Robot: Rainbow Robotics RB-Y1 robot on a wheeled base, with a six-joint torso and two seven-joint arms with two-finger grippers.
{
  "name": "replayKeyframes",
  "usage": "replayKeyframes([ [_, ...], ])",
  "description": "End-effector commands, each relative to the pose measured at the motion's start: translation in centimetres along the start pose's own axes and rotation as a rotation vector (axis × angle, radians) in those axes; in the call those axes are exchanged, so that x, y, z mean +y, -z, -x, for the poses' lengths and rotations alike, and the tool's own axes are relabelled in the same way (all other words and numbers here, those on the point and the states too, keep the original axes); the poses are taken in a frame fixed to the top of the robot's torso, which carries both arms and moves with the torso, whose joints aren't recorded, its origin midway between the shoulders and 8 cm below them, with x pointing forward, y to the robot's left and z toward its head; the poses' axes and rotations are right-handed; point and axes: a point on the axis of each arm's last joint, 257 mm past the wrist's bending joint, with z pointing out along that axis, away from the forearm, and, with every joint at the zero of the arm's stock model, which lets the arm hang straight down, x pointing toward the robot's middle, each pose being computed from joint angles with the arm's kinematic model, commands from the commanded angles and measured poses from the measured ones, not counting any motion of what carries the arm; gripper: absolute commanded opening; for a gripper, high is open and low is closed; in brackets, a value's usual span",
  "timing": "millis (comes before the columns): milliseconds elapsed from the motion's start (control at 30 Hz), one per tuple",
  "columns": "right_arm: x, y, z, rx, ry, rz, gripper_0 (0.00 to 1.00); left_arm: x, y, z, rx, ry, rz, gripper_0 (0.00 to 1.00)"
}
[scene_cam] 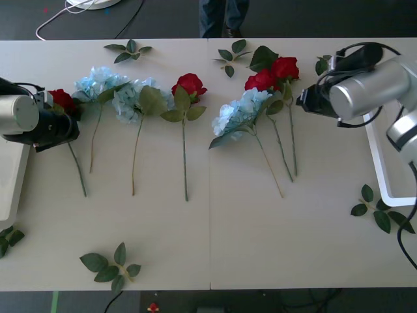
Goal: Place the red flowers into the right box and the blue flowers into the left box. If a person shows an open palm, hand one flower to the person first, then continue sorting.
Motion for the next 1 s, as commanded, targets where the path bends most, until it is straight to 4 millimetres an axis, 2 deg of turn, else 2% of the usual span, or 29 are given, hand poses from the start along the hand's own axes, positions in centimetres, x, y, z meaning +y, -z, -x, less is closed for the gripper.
replayKeyframes([
  [33,4.4,0.2,2.9,-0.05,-0.013,0.048,1.0,1.0,2.8,1.1,0.009,-0.116,0.003,0.0],
  [133,5.7,-0.7,3.0,-0.057,-0.012,0.06,1.0,-0.9,7.2,4.0,0.001,-0.243,-0.013,0.0],
  [167,5.9,-0.8,3.0,-0.061,-0.01,0.062,1.0,-1.4,8.1,4.4,0.005,-0.257,-0.017,0.0],
  [267,6.9,-1.4,3.3,-0.077,-0.022,0.082,1.0,-4.3,13.2,5.9,0.008,-0.349,-0.024,0.0],
  [300,6.9,-1.4,3.3,-0.078,-0.026,0.085,1.0,-4.6,14.0,6.3,0.003,-0.36,-0.022,0.0],
  [333,7.3,-1.6,3.2,-0.079,-0.03,0.09,1.0,-5.5,16.5,7.2,-0.017,-0.395,-0.015,0.0],
  [367,7.4,-1.6,3.3,-0.08,-0.03,0.091,1.0,-5.8,17.6,7.5,-0.026,-0.408,-0.009,0.0],
  [433,7.8,-1.8,3.0,-0.079,-0.037,0.099,1.0,-6.6,21.5,8.3,-0.058,-0.452,0.013,0.0],
  [500,8.0,-1.9,3.0,-0.081,-0.04,0.104,1.0,-7.4,23.5,8.5,-0.073,-0.471,0.006,0.0],
  [567,8.2,-2.2,2.9,-0.089,-0.044,0.112,1.0,-9.4,26.1,8.1,-0.098,-0.506,-0.035,0.0],
  [700,8.4,-2.7,2.7,-0.104,-0.045,0.125,1.0,-13.1,29.2,7.2,-0.154,-0.537,-0.124,0.0],
  [767,8.5,-2.7,2.7,-0.104,-0.046,0.129,1.0,-14.5,30.1,6.8,-0.169,-0.54,-0.178,0.0],
  [833,8.3,-2.7,2.8,-0.103,-0.048,0.128,1.0,-17.8,30.6,5.0,-0.158,-0.559,-0.299,0.0],
  [867,8.4,-2.6,2.9,-0.105,-0.045,0.131,1.0,-18.7,30.6,4.4,-0.155,-0.565,-0.331,0.0],
  [900,8.4,-2.4,3.2,-0.11,-0.043,0.136,1.0,-21.1,30.9,3.4,-0.162,-0.579,-0.4,0.0],
  [967,8.5,-1.9,3.6,-0.116,-0.043,0.146,1.0,-23.3,31.1,2.5,-0.176,-0.588,-0.464,0.0],
  [1000,8.4,-1.3,4.0,-0.11,-0.054,0.154,1.0,-25.8,31.9,2.1,-0.218,-0.604,-0.531,0.0],
])
